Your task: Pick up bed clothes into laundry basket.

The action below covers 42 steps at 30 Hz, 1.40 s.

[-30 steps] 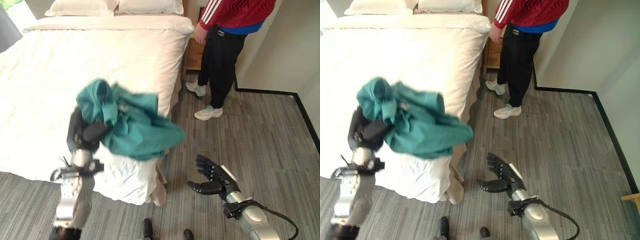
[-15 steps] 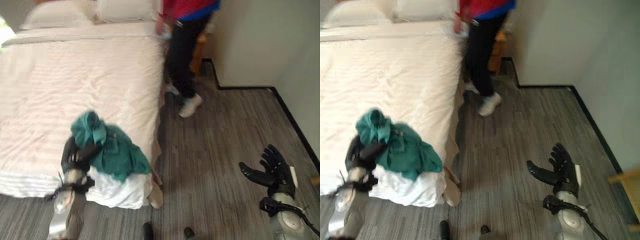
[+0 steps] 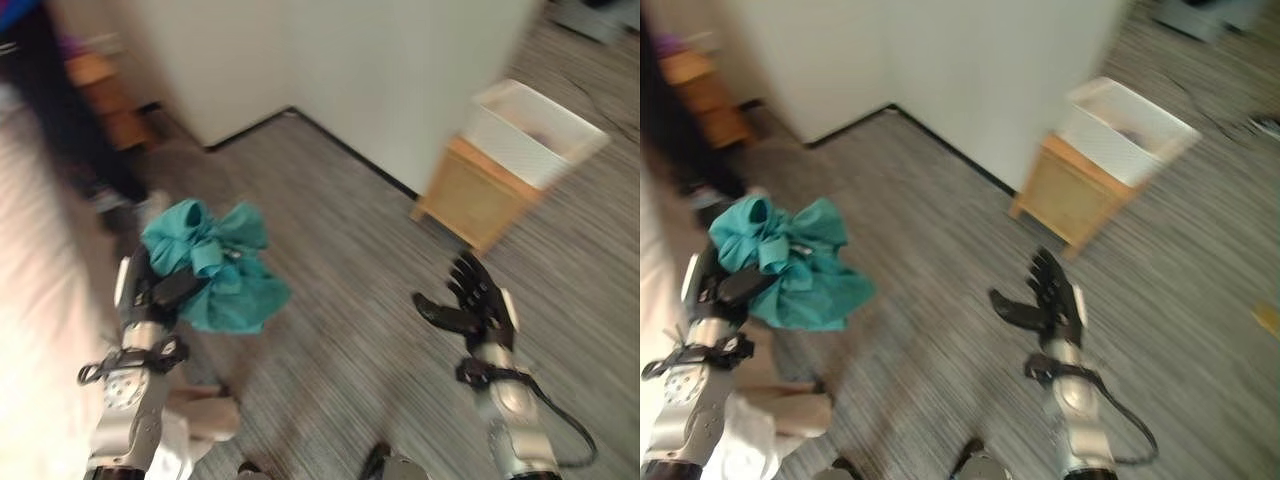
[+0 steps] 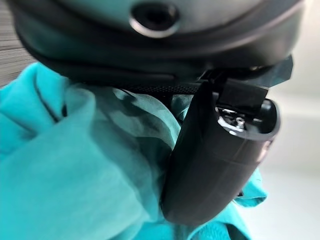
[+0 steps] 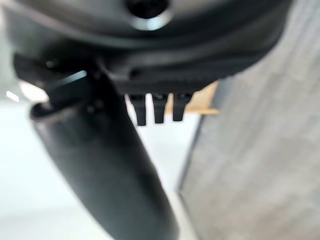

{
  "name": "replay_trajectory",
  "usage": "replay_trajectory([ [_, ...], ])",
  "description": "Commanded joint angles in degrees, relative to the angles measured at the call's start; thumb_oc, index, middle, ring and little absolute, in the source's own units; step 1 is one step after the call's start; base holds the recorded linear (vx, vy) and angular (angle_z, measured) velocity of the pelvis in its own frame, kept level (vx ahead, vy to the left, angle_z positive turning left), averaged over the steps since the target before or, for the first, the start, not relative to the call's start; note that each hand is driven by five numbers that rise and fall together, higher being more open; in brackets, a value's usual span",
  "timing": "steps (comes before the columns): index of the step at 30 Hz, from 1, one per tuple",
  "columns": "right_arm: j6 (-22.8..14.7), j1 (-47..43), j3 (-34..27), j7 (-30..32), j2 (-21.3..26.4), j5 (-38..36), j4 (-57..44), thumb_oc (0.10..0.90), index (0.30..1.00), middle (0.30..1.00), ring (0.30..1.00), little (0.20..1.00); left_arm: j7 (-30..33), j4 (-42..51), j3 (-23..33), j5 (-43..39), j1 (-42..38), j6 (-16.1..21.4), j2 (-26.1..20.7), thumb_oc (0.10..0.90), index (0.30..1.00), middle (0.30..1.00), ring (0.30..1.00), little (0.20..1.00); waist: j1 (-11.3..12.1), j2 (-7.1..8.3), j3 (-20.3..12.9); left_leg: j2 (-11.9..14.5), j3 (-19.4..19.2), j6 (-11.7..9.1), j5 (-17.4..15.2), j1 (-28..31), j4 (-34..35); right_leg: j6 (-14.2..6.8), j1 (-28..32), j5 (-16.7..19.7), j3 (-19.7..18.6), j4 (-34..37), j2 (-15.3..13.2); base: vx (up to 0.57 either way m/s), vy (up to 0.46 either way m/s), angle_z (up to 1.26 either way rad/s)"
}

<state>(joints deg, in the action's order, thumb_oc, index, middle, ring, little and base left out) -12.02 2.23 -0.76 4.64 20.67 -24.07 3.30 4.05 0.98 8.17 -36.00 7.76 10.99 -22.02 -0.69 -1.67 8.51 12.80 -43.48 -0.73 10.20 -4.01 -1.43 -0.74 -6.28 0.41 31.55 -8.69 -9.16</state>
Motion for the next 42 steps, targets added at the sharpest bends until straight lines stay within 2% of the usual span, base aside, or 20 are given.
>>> replay_trajectory([
  [1,-4.0,1.8,-4.8,-2.5,0.9,-3.6,-3.0,0.800,0.900,0.900,0.900,0.900,-0.6,6.4,4.7,-1.8,-5.0,6.4,-2.1,0.400,0.300,0.300,0.300,0.300,1.0,2.79,-4.8,4.3,-1.4,-4.8,-2.4,-3.4,-4.5,-6.5,12.8,-6.2,-3.6,6.2,-2.5,-0.05,-0.266,-0.37],
  [2,-4.0,2.2,-5.0,-2.8,1.6,-4.1,-2.8,0.800,0.900,0.900,0.900,0.900,-0.4,5.8,4.5,-1.3,-4.8,6.5,-1.6,0.400,0.300,0.300,0.300,0.300,0.9,2.86,-3.9,6.6,-0.6,-6.3,-1.8,-4.3,-7.3,-5.6,13.2,-6.4,-4.2,7.7,-1.4,-0.05,-0.259,-0.11],
  [3,-3.6,1.7,-3.7,-3.4,3.5,-2.7,-1.4,0.800,0.900,0.900,0.900,0.900,-0.2,5.1,4.0,-0.6,-4.4,6.6,-0.6,0.400,0.300,0.300,0.300,0.300,4.4,3.55,-1.9,3.3,16.5,-7.2,-3.7,-6.9,-11.0,-5.1,12.9,-7.1,-8.4,8.6,-0.8,-0.09,-0.296,-0.22],
  [4,-3.6,0.5,-2.8,-3.9,4.8,-2.4,0.5,0.800,0.900,0.900,0.900,0.900,-0.2,4.4,4.1,0.3,-3.1,6.5,0.4,0.400,0.300,0.300,0.300,0.300,8.1,3.41,-0.8,-2.1,32.4,-6.2,-4.3,-8.0,-11.4,-5.2,12.3,-5.8,-11.2,8.8,-0.2,-0.08,-0.248,-1.05],
  [5,-3.5,0.5,-3.3,-4.4,5.1,-3.3,0.0,0.800,0.900,0.900,0.900,0.900,-0.9,3.9,5.2,-0.3,-2.3,6.4,0.7,0.400,0.300,0.300,0.300,0.300,8.4,3.53,-0.2,-2.7,35.6,-6.1,-5.8,-8.5,-11.4,-5.2,11.8,-5.5,-12.8,8.6,-0.3,-0.07,-0.133,-1.74],
  [6,-3.5,0.5,-3.3,-4.4,5.1,-3.3,0.0,0.800,0.900,0.900,0.900,0.900,-1.0,3.9,5.2,-0.3,-2.3,6.4,0.7,0.400,0.300,0.300,0.300,0.300,8.3,3.50,-0.3,-2.7,35.6,-6.0,-5.6,-8.7,-11.3,-5.2,11.6,-5.3,-12.8,8.7,-0.3,-0.04,-0.136,-2.49],
  [8,-3.4,2.0,-5.1,-6.1,5.2,-4.1,1.2,0.800,0.900,0.900,0.900,0.900,-1.5,4.3,9.7,-1.1,1.7,6.7,2.3,0.400,0.300,0.300,0.300,0.300,9.8,3.72,-0.1,-8.8,46.4,-5.4,-9.7,-7.5,-14.5,-4.4,11.0,-5.2,-17.2,8.5,1.3,0.00,-0.161,-1.42],
  [9,-3.4,2.8,-6.1,-6.3,5.3,-3.9,1.3,0.800,0.900,0.900,0.900,0.900,-1.5,4.5,11.5,-1.0,2.8,6.9,2.9,0.400,0.300,0.300,0.300,0.300,10.0,3.62,-0.3,-10.6,48.9,-4.9,-10.6,-7.0,-14.2,-4.0,10.5,-4.9,-18.7,8.4,1.9,0.01,-0.108,-0.54],
  [11,-3.4,4.0,-8.2,-6.9,5.0,-4.5,1.2,0.800,0.900,0.900,0.900,0.900,-1.8,4.9,13.2,-0.4,4.5,7.0,3.8,0.400,0.300,0.300,0.300,0.300,9.6,3.18,-1.0,-11.9,49.7,-3.8,-12.5,-5.5,-11.1,-3.7,10.2,-4.8,-20.0,8.5,3.1,0.02,0.022,-0.67],
  [16,-3.4,5.4,-9.7,-5.7,3.4,-4.2,2.7,0.800,0.900,0.900,0.900,0.900,-1.5,5.5,12.2,0.1,3.8,7.1,3.8,0.400,0.300,0.300,0.300,0.300,7.7,2.11,-2.1,-12.8,50.8,-2.7,-12.4,-2.8,-7.2,-3.2,8.8,-5.8,-21.1,6.5,3.6,-0.02,0.082,-0.13],
  [20,-2.4,3.9,-7.3,-6.2,2.3,-5.4,3.5,0.800,0.900,0.900,0.900,0.900,-1.9,5.0,8.7,0.5,2.4,6.5,3.9,0.400,0.300,0.300,0.300,0.300,6.8,2.36,-2.2,-13.2,49.3,-1.7,-13.2,-2.0,-6.8,-3.6,8.4,-5.6,-21.1,6.0,3.0,-0.03,0.064,-0.02],
  [22,-2.6,-0.1,-3.9,-6.0,1.4,-6.1,3.3,0.800,0.900,0.900,0.900,0.900,-3.5,3.1,2.2,0.4,1.0,4.5,2.6,0.400,0.300,0.300,0.300,0.300,6.7,2.51,-2.3,-13.4,48.7,-0.7,-14.1,-1.4,-7.3,-3.8,7.8,-5.5,-22.6,4.8,2.9,0.01,0.060,-0.07],
  [24,-2.7,-0.2,-3.9,-6.0,1.4,-6.1,3.4,0.800,0.900,0.900,0.900,0.900,-3.5,2.9,2.1,0.4,0.8,4.6,2.5,0.400,0.300,0.300,0.300,0.300,7.0,2.55,-2.2,-13.4,48.5,-0.7,-14.2,-1.3,-7.4,-3.8,7.7,-5.6,-22.9,4.6,3.0,0.01,0.030,-0.23],
  [26,-2.4,-1.9,-2.3,-5.7,0.8,-5.9,3.6,0.800,0.900,0.900,0.900,0.900,-5.9,1.6,-2.5,0.2,0.0,3.0,1.8,0.400,0.300,0.300,0.300,0.300,6.7,2.49,-2.1,-13.6,48.0,-0.1,-14.7,-1.0,-7.6,-4.1,7.3,-5.5,-24.0,4.1,2.8,0.07,0.075,-0.32],
  [31,-2.3,-2.4,-0.5,-5.9,0.6,-5.7,2.9,0.800,0.900,0.900,0.900,0.900,-5.6,0.5,-5.1,-0.2,-2.9,2.8,1.6,0.400,0.300,0.300,0.300,0.300,6.1,2.49,-2.3,-14.1,47.2,0.7,-15.4,-1.0,-7.6,-4.9,6.9,-5.9,-25.2,4.0,2.0,0.09,0.079,-0.14],
  [35,-2.4,-3.7,0.7,-5.7,1.3,-4.9,2.0,0.800,0.900,0.900,0.900,0.900,-4.4,0.7,-4.9,1.5,-4.9,3.0,-0.8,0.400,0.300,0.300,0.300,0.300,5.8,1.88,-1.3,-14.6,46.6,2.2,-16.2,-1.2,-7.3,-6.2,1.2,-7.1,-26.5,-5.9,0.8,0.07,0.125,-0.16],
  [37,-1.6,-2.7,1.3,-6.8,1.6,-2.9,0.1,0.800,0.900,0.900,0.900,0.900,-4.2,0.8,-4.8,3.1,-5.0,2.6,-2.5,0.400,0.300,0.300,0.300,0.300,4.4,1.74,0.9,-15.4,45.7,4.5,-17.6,1.2,-6.9,-8.3,-6.0,-1.5,-28.3,-23.5,-1.3,0.19,0.215,-0.29],
  [38,-1.3,-1.7,1.3,-7.3,1.6,-2.5,-0.4,0.800,0.900,0.900,0.900,0.900,-4.6,0.7,-5.3,3.5,-5.2,2.3,-2.8,0.400,0.300,0.300,0.300,0.300,3.3,1.18,1.3,-14.8,45.9,4.8,-17.7,2.0,-6.4,-8.1,-8.2,-0.3,-29.2,-27.5,-0.4,0.22,0.100,-0.32],
  [39,-1.0,-1.1,1.0,-7.5,1.6,-2.4,-0.6,0.800,0.900,0.900,0.900,0.900,-4.9,0.8,-5.6,3.8,-5.4,2.3,-2.9,0.400,0.300,0.300,0.300,0.300,2.7,1.05,2.0,-14.5,46.1,4.8,-18.2,3.1,-6.0,-7.9,-10.9,-0.4,-30.0,-29.1,0.4,0.28,0.022,-0.21],
  [42,-0.8,0.8,-0.4,-8.3,1.6,-2.9,-0.8,0.800,0.900,0.900,0.900,0.900,-5.8,1.7,-7.3,3.9,-6.2,2.2,-2.9,0.400,0.300,0.300,0.300,0.300,0.4,1.05,2.5,-12.9,45.7,3.2,-20.3,7.1,-3.8,-7.5,-14.5,-1.4,-28.2,-18.8,-1.3,0.39,-0.098,0.06],
])
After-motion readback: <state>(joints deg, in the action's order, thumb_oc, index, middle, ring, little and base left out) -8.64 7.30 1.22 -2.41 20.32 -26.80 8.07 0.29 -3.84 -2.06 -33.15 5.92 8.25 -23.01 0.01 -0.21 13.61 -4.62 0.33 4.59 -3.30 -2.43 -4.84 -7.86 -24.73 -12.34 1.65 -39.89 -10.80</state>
